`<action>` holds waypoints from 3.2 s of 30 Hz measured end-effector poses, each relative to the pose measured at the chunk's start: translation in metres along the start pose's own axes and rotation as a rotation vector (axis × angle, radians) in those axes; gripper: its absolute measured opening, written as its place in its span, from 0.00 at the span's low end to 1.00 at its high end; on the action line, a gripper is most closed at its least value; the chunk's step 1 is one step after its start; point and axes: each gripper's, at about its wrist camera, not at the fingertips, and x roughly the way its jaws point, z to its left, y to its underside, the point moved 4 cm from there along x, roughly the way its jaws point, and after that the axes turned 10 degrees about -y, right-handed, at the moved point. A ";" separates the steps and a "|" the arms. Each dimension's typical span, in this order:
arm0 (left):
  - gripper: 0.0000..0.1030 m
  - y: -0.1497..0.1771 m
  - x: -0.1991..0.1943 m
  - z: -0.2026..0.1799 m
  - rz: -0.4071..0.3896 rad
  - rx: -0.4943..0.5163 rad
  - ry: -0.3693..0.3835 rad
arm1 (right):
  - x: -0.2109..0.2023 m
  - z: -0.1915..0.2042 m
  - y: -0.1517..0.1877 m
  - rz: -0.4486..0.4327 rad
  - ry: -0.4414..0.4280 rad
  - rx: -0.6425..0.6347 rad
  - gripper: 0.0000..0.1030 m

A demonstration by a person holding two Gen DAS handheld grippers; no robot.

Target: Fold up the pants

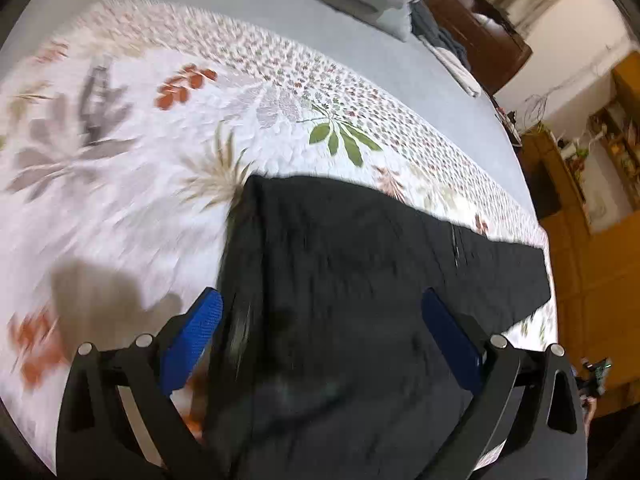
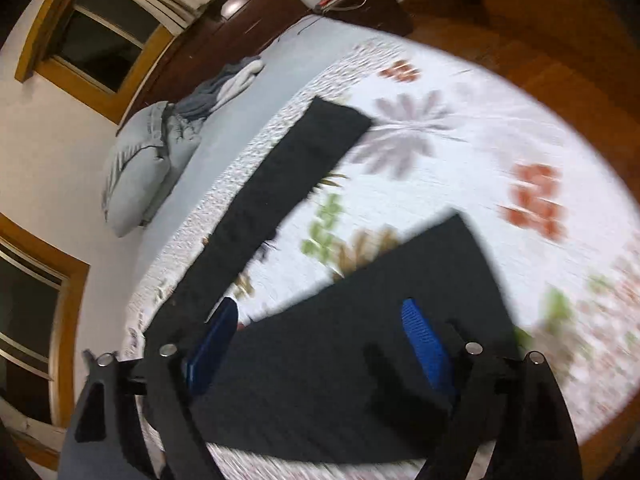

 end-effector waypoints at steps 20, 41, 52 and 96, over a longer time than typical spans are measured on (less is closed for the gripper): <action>0.35 -0.061 0.121 0.010 0.139 0.077 0.008 | 0.212 0.005 -0.219 0.187 0.103 -0.182 0.87; 0.16 -0.067 0.114 -0.001 0.099 0.060 -0.210 | 0.269 -0.026 -0.261 0.241 0.235 -0.330 0.08; 0.14 -0.062 -0.010 -0.043 -0.134 0.060 -0.126 | 0.130 0.027 -0.237 0.041 0.229 -0.400 0.07; 0.60 0.257 -0.140 0.025 -0.344 0.046 -0.155 | -0.103 -0.121 0.188 -0.337 -0.216 0.255 0.83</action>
